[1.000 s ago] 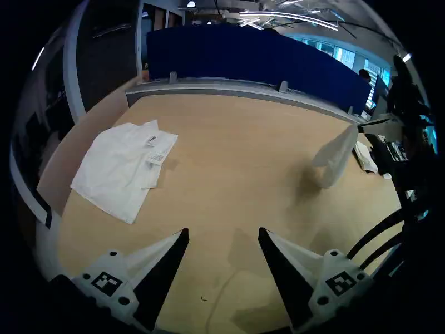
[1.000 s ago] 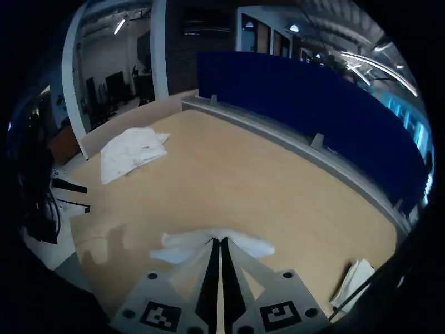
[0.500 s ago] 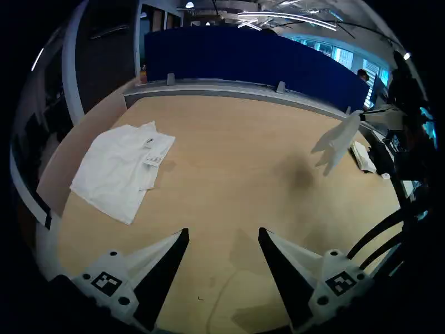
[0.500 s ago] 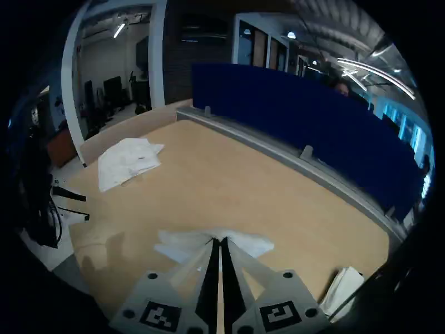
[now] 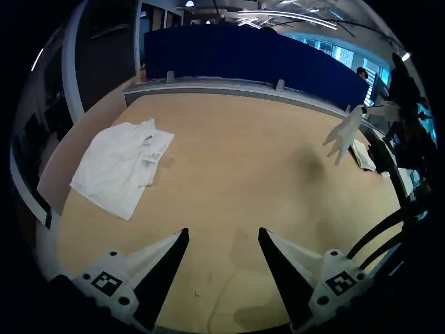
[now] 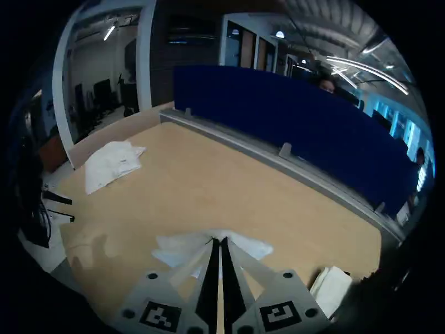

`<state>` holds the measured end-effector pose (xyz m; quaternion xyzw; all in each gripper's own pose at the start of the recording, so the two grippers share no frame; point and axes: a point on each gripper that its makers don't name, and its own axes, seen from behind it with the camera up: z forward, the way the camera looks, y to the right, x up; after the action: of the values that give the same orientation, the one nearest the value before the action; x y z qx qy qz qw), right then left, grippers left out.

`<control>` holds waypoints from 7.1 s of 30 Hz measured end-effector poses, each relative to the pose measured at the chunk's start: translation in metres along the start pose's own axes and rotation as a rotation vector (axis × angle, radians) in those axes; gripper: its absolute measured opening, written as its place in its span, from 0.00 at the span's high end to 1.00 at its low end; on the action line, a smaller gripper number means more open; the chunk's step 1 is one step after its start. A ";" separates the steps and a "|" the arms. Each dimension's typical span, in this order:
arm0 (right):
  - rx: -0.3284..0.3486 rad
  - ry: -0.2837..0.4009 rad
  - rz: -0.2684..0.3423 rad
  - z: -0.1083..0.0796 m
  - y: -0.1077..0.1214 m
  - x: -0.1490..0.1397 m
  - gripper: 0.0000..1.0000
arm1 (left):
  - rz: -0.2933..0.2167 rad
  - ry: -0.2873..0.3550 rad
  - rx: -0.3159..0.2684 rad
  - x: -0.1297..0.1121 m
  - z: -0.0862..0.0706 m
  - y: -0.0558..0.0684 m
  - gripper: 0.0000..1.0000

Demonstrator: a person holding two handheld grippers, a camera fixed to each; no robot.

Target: Fold towel

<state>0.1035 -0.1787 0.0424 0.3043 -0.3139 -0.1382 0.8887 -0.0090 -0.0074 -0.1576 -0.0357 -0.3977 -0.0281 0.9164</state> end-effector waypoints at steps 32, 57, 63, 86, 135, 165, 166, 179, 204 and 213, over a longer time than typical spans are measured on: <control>-0.126 -0.047 0.056 -0.007 0.193 -0.028 0.98 | 0.012 -0.020 0.032 -0.001 0.001 0.025 0.07; -0.243 -0.078 0.098 -0.004 0.314 -0.017 0.98 | 0.022 -0.029 0.045 0.007 0.010 0.044 0.07; -0.244 -0.089 0.112 0.000 0.319 -0.023 0.98 | 0.027 -0.030 0.045 0.008 0.013 0.048 0.07; -0.274 -0.127 0.176 -0.044 0.307 -0.095 0.98 | 0.044 -0.029 0.030 0.012 0.009 0.050 0.07; -0.506 -0.373 0.531 -0.053 0.297 -0.314 0.70 | 0.087 -0.042 0.045 0.005 0.002 0.046 0.07; -0.477 -0.195 0.477 -0.070 0.256 -0.263 0.00 | 0.083 -0.015 0.010 0.016 0.007 0.048 0.07; -0.472 -0.182 0.475 -0.070 0.251 -0.258 0.00 | 0.084 -0.013 0.007 0.016 0.008 0.048 0.07; -0.423 -0.006 0.471 -0.092 0.154 -0.196 0.00 | 0.099 0.025 -0.040 0.031 0.018 0.052 0.07; -0.402 0.257 0.435 -0.107 0.012 -0.114 0.00 | 0.102 0.134 -0.087 0.063 0.042 0.056 0.07; -0.458 0.381 0.448 -0.109 0.012 -0.100 0.00 | 0.059 0.373 -0.098 0.113 0.032 0.058 0.07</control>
<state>0.0978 -0.0763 -0.0653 0.0416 -0.1628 0.0523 0.9844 0.0497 0.0504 -0.0556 -0.0862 -0.2178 -0.0266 0.9718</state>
